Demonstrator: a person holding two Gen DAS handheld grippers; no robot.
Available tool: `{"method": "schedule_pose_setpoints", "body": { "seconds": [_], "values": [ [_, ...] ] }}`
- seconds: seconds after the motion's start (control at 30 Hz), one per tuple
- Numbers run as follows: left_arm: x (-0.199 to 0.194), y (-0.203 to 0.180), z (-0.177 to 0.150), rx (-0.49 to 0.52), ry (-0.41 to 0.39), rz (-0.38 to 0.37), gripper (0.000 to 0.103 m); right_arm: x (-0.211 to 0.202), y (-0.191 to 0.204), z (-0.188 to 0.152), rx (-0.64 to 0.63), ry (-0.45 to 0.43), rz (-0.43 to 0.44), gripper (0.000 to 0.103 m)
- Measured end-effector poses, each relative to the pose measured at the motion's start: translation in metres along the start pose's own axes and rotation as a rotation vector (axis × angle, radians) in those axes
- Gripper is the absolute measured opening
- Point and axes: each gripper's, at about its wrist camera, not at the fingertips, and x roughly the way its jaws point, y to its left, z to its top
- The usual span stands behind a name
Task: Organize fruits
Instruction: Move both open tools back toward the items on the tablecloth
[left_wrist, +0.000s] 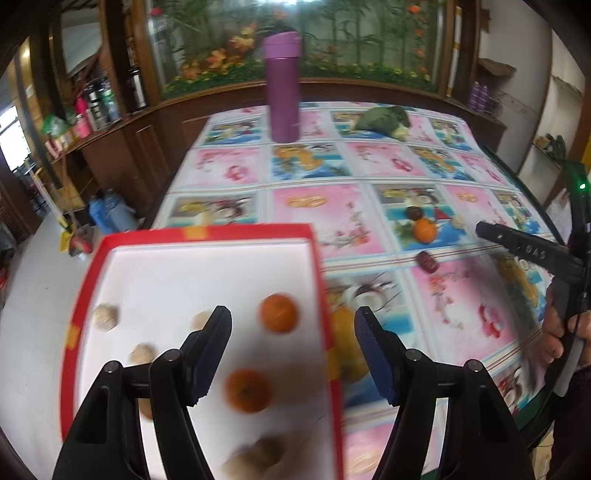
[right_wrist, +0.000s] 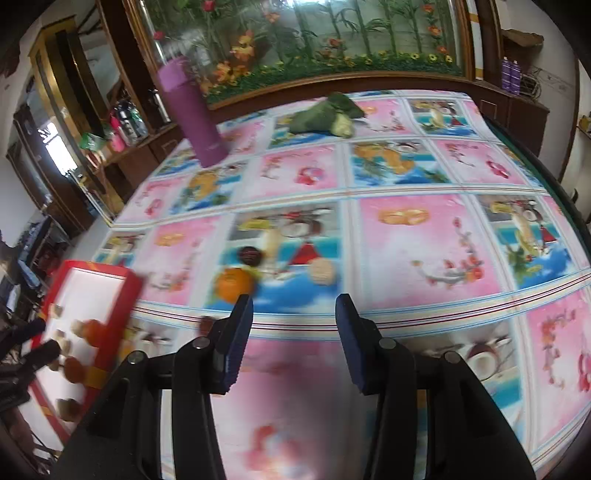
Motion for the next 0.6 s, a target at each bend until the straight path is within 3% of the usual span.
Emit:
{"method": "schedule_pose_setpoints", "body": {
  "seconds": [0.17,0.37,0.43,0.6],
  "values": [
    [0.028,-0.033,0.021,0.028,0.029,-0.041,0.069,0.018,-0.026,0.005,0.007,0.024,-0.019,0.048],
    [0.047,-0.049,0.034,0.039,0.055,-0.028,0.069,0.042,-0.011,0.019,-0.038,0.031,0.023,0.048],
    [0.047,-0.049,0.037,0.033,0.056,-0.027,0.069,0.052,-0.006,0.021,-0.05,0.047,0.002,0.048],
    [0.052,-0.051,0.043,0.038,0.061,-0.023,0.069,0.059,-0.005,0.02,-0.081,0.043,-0.056,0.031]
  ]
}}
